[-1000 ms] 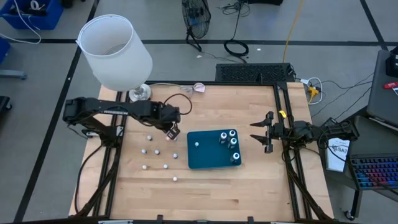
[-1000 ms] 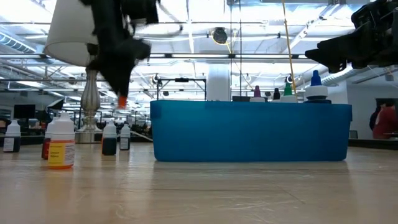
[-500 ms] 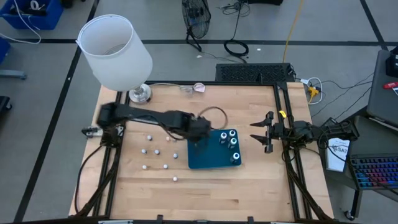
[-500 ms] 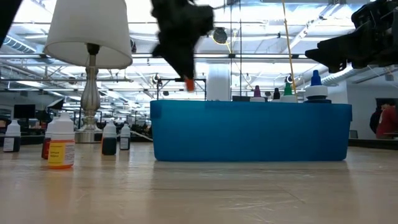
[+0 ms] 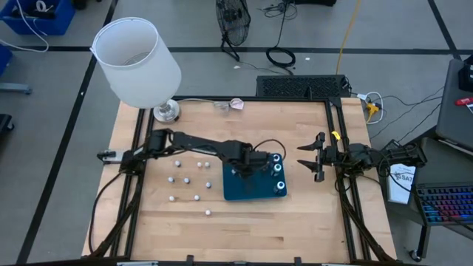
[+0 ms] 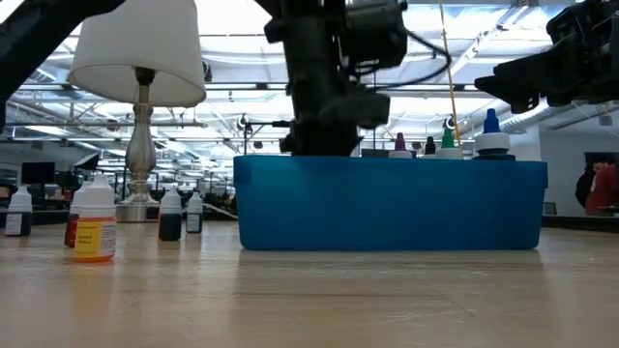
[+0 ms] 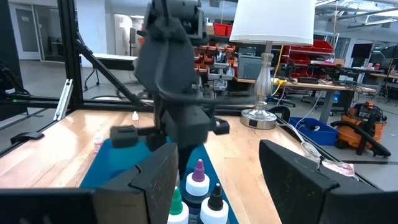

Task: Pick & Place food coloring
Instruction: Put the small orange food coloring bottle into the blue bin

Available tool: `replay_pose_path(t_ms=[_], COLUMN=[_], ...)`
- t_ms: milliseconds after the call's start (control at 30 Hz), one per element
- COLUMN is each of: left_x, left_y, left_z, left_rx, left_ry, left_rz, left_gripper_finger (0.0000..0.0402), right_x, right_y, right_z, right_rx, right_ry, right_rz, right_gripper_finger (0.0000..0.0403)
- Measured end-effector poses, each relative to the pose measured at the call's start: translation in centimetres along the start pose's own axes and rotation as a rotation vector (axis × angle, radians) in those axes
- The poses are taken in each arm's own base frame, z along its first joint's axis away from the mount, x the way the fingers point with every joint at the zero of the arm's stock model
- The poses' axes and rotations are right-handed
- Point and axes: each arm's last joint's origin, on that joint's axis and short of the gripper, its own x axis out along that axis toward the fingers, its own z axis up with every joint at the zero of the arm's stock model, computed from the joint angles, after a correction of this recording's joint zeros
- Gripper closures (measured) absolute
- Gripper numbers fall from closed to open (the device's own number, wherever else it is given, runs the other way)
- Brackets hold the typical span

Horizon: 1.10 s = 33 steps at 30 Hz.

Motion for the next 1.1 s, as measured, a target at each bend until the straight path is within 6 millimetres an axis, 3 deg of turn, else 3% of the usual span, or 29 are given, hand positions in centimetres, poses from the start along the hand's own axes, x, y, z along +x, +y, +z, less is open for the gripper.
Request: replay_pose_path(t_ms=[167, 433, 633, 733, 867, 1100], left_x=[0.7, 0.7, 0.3, -1.2, -4.5, -10.4], left_y=[0.6, 0.6, 0.5, 0.5, 0.8, 0.8], left_z=[-0.1, -0.1, 0.1, 0.3, 0.1, -2.9], left_rx=[-0.023, -0.025, -0.026, -0.025, 0.011, 0.0], left_ry=[0.017, 0.017, -0.006, -0.011, 0.054, 0.021], left_rz=[0.006, 0.006, -0.003, -0.005, 0.02, 0.211], left_gripper_finger=[0.0335, 0.0272, 0.0249, 0.0243, 0.0237, 0.0246], right_x=[0.0, 0.0, 0.0, 0.0, 0.0, 0.0], right_y=[0.0, 0.0, 0.0, 0.0, 0.0, 0.0], right_z=[0.0, 0.0, 0.0, 0.0, 0.0, 0.0], right_rx=[0.0, 0.0, 0.0, 0.0, 0.0, 0.0], right_ry=[0.0, 0.0, 0.0, 0.0, 0.0, 0.001], right_rz=[0.0, 0.0, 0.0, 0.0, 0.0, -0.001], right_gripper_finger=[0.019, 0.019, 0.019, 0.0191, 0.019, 0.0191])
